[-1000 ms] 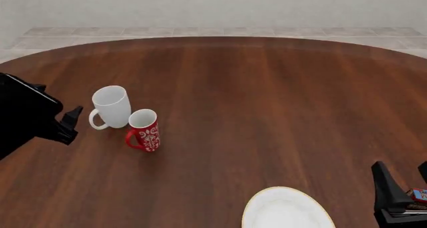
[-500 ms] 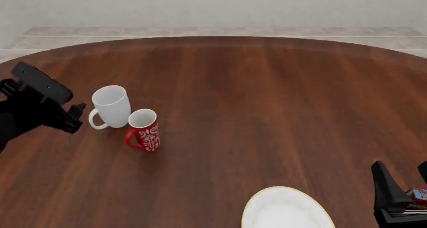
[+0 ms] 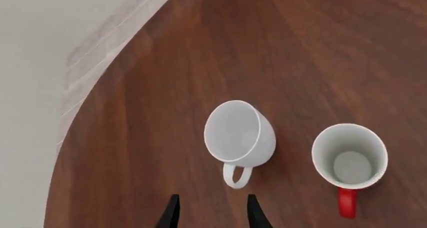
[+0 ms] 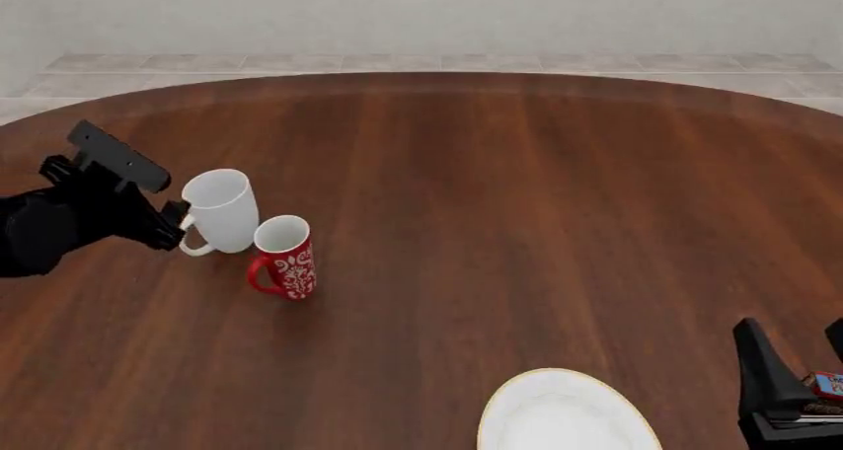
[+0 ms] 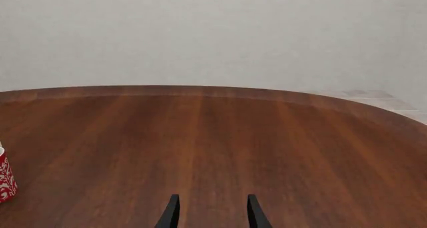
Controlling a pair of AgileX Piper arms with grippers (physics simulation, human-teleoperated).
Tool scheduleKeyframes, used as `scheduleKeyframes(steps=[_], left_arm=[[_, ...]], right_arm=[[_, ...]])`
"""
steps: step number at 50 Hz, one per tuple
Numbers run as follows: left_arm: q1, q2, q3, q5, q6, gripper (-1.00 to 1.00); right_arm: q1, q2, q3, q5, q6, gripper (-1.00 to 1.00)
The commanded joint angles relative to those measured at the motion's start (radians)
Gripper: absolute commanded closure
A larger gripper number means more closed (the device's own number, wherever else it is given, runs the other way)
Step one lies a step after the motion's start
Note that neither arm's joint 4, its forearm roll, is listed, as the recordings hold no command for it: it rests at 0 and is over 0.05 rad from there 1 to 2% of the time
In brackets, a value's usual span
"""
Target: Put the white mug on the plate.
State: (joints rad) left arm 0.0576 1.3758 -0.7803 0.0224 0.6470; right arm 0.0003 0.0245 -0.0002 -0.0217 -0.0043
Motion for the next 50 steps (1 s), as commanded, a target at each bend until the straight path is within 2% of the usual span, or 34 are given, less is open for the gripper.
scheduleKeyframes(steps=[1, 30, 50], left_arm=[[-0.002, 0.073, -0.016, -0.034, -0.012, -1.0], [0.021, 0.242, -0.02, -0.14, -0.014, -1.0], [0.037, 0.279, -0.042, -0.147, -0.015, -1.0]], right_arm=[[0.0, 0.0, 0.0, 0.0, 0.0, -1.0], [0.0, 0.0, 0.0, 0.0, 0.0, -1.0], [0.0, 0.0, 0.0, 0.0, 0.0, -1.0]])
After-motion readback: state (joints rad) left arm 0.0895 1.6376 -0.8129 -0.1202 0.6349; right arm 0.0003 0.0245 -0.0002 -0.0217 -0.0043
